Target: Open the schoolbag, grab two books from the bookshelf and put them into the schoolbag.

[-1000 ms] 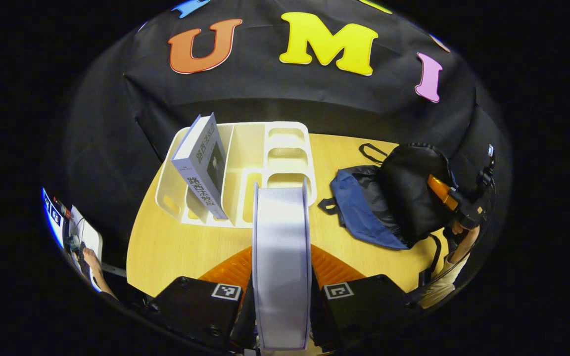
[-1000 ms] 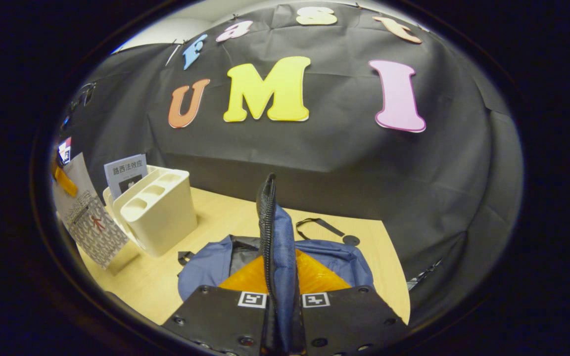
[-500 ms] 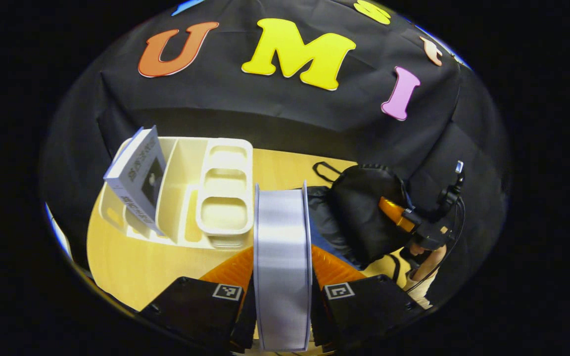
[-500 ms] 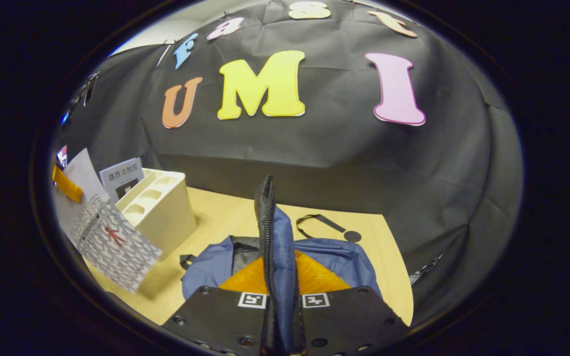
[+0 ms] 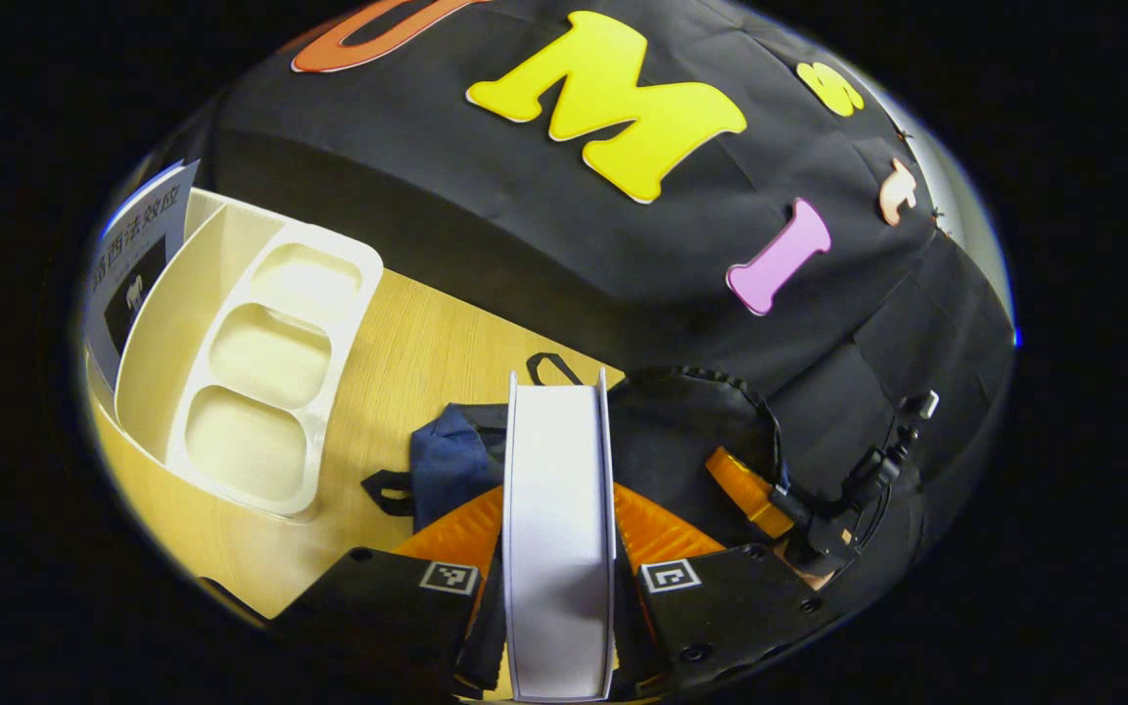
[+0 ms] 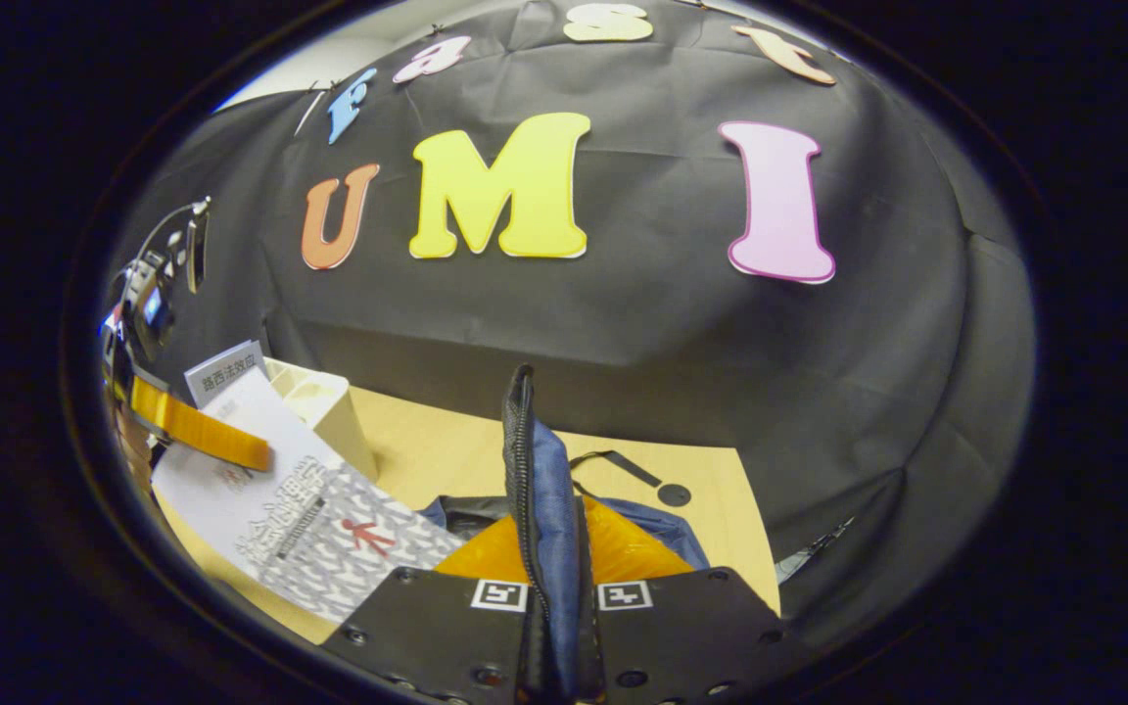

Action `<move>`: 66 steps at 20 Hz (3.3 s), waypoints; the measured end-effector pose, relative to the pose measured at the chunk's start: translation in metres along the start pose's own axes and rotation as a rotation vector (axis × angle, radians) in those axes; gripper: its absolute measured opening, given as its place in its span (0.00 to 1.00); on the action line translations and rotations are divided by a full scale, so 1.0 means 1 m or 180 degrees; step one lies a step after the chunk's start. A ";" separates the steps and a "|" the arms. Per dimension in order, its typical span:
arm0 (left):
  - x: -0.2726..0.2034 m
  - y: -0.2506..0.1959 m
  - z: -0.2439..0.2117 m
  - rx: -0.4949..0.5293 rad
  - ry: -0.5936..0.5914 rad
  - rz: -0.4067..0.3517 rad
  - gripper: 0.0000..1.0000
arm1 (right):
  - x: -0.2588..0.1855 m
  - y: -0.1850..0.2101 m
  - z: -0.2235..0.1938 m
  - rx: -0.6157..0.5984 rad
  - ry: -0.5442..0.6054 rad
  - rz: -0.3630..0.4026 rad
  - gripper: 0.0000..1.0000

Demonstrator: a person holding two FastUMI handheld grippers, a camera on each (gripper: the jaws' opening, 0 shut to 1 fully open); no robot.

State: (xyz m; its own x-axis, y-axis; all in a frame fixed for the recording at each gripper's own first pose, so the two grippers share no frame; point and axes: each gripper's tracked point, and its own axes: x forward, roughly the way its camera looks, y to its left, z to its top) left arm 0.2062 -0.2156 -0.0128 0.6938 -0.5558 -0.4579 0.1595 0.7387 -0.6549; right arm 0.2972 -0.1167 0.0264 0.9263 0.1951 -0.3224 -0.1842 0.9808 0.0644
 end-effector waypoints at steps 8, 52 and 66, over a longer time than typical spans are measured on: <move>0.102 -0.020 -0.031 -0.0799 0.0229 -0.0376 0.47 | 0.002 0.007 0.035 -0.0048 -0.0071 0.0058 0.12; -0.067 0.073 0.068 0.2097 -0.0691 0.0936 0.96 | 0.004 0.010 -0.001 -0.0108 0.0008 -0.0076 0.11; -0.170 0.212 0.243 0.1972 -0.0836 0.2188 0.96 | -0.012 0.027 -0.034 -0.0112 0.0188 0.0050 0.11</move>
State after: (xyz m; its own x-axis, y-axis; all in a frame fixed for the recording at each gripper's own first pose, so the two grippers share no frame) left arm 0.2930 0.1283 0.0718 0.8971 0.1214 -0.4248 -0.0503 0.9833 0.1747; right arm 0.2698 -0.0925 -0.0001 0.9023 0.2092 -0.3769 -0.2110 0.9768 0.0370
